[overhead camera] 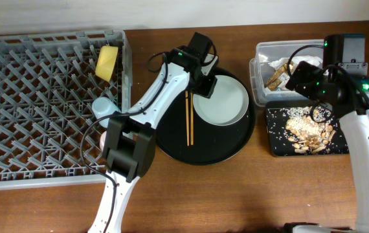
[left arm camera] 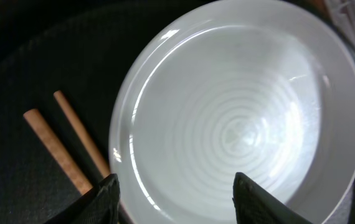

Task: Sort waste into correct bins and load items into the dishwasher rack
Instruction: 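Move the left gripper to the white plate and grasp its edge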

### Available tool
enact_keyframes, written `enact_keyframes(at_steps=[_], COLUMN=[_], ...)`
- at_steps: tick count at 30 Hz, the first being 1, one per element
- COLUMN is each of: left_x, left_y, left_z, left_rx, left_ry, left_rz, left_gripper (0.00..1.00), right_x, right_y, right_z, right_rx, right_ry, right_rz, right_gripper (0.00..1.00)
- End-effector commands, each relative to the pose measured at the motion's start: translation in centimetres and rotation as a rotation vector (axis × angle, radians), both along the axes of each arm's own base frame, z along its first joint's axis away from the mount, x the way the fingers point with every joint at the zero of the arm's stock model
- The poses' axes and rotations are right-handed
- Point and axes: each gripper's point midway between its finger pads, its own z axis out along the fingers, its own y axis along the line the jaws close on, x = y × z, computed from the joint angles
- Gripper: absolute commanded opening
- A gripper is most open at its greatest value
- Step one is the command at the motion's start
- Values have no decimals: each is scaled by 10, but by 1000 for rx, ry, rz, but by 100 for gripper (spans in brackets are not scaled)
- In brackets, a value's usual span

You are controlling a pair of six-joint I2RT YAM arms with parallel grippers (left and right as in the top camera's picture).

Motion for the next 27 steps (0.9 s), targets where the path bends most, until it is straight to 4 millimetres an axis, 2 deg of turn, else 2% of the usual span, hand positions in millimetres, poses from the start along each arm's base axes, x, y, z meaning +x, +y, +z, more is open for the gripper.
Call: enact_keyframes(at_steps=[1,5,11,14,15,22,25,27], left_x=[11,18,22,20,20,21,23,23], left_y=[4,5,7,6,6,5,4,5], left_z=[-13,-24,-26,-32,-33,-40,-39,-39], left_rx=[13,26,41,42,43,44,39,41], left_ry=[-18,-33,-48,-35,-34,-31,-41,-41], left_rz=[13,21,30,25,25,25,25,26], left_gripper=[57,53,52,42,42,43,51,52], right_x=[1,1,1,1,1,1,1,1], right_y=[-5,-5,-5,-5,-5,-5,-5,-5], right_z=[2,2,2,2,2,2,2,2], right_rx=[-11,-12,-11,-11,-11,-12,-11,-11], right_ry=[-5,-5,-5,-5,-5,-5,-5,-5], right_rz=[-24,-24,-24,-24,-24,-24,-24,-24], right_gripper=[98,98,98,99,98,98,99,98])
